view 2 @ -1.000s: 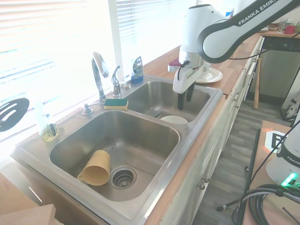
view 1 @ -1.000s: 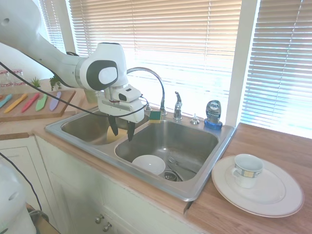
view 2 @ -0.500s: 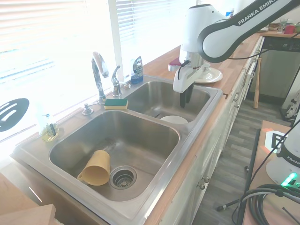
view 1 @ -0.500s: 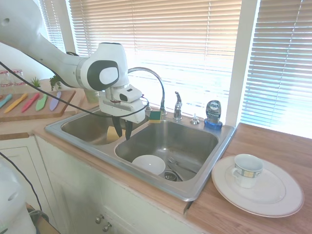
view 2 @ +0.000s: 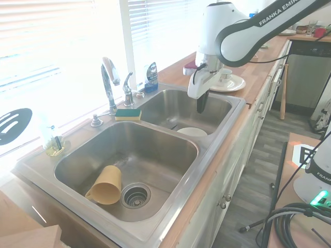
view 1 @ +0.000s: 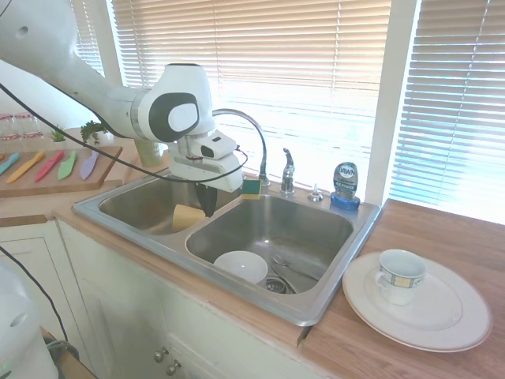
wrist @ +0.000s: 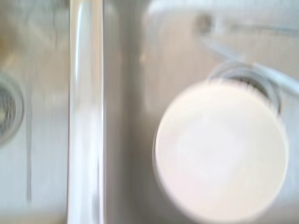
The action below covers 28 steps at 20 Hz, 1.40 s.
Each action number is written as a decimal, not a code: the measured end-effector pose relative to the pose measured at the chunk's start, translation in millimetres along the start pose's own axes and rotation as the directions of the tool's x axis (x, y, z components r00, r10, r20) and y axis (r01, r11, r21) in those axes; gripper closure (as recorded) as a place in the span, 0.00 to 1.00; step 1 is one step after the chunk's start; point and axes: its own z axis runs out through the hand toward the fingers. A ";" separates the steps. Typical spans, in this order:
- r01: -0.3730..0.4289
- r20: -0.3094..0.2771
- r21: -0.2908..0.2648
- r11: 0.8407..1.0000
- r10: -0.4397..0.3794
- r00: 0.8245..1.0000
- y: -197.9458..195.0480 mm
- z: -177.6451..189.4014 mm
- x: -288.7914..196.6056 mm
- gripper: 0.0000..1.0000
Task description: Turn off the faucet
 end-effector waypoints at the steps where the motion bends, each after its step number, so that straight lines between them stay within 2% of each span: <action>1: -0.002 -0.012 0.015 1.000 0.002 1.000 -8.8 -2.6 9.9 1.00; 5: 0.015 -0.094 0.078 0.997 -0.008 0.996 -55.2 -15.3 54.7 1.00; 8: 0.032 -0.206 0.123 0.992 -0.005 0.979 -93.0 -29.2 92.9 1.00; 10: 0.037 -0.252 0.144 0.989 0.000 0.968 -116.3 -32.5 115.7 1.00; 16: 0.047 -0.311 0.214 0.976 0.022 0.950 -179.7 -46.1 166.9 1.00; 22: 0.041 -0.349 0.259 0.965 0.054 0.936 -203.3 -59.3 204.9 1.00; 28: 0.036 -0.330 0.266 0.963 0.056 0.942 -232.0 -44.0 229.1 1.00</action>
